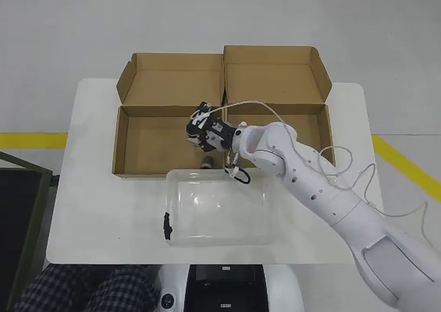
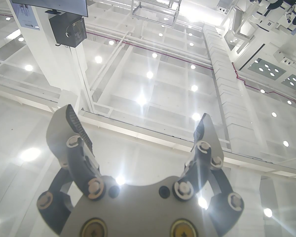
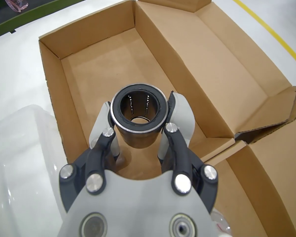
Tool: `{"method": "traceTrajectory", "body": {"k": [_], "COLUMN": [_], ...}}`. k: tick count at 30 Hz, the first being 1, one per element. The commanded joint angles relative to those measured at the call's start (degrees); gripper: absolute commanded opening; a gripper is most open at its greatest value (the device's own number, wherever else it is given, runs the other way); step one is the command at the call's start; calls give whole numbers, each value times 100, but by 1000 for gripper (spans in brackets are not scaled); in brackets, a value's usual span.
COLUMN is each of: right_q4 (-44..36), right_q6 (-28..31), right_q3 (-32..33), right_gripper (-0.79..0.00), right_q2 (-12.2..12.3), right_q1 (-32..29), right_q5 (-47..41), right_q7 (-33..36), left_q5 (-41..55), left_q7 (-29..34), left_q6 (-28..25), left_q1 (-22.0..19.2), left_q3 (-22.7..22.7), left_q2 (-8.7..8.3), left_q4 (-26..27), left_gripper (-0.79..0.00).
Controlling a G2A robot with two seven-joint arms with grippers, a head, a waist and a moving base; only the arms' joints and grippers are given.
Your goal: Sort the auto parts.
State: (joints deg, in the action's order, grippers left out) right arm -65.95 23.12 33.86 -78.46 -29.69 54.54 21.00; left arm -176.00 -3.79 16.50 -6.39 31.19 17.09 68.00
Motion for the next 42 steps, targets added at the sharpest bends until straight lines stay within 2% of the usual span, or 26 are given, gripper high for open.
{"method": "traceTrajectory", "body": {"k": [1,8,12,17,22,28,30,31,32,37,42], "right_q4": [166,613,784,922,981,1081,1105,1102,1096,854,148], "right_q6": [2,18,30,66,145,206,233,228,230,270,377], "right_q3": [-46,-176,-211,-221,-210,-183,-158,-131,-105,114,549], "right_gripper": [-785,-785,-717,-668,-511,-483,-409,-28,0,0,0], "right_q2": [-64,-276,-368,-446,-493,-544,-559,-562,-562,-509,-337], "right_q1": [46,174,214,227,199,144,139,136,130,87,-88], "right_q5": [-30,-28,-2,67,146,228,236,239,250,352,479], "right_q7": [-35,-123,-120,-75,15,24,23,-8,-25,-133,-179], "left_q5": [0,0,0,0,0,0,0,0,0,0,0], "left_q7": [0,0,0,0,0,0,0,0,0,0,0], "left_q6": [0,0,0,0,0,0,0,0,0,0,0], "left_q1": [0,0,0,0,0,0,0,0,0,0,0], "left_q3": [0,0,0,0,0,0,0,0,0,0,0], "left_q2": [0,0,0,0,0,0,0,0,0,0,0], "left_q4": [0,0,0,0,0,0,0,0,0,0,0], "left_gripper": [0,0,0,0,0,0,0,0,0,0,0]}}
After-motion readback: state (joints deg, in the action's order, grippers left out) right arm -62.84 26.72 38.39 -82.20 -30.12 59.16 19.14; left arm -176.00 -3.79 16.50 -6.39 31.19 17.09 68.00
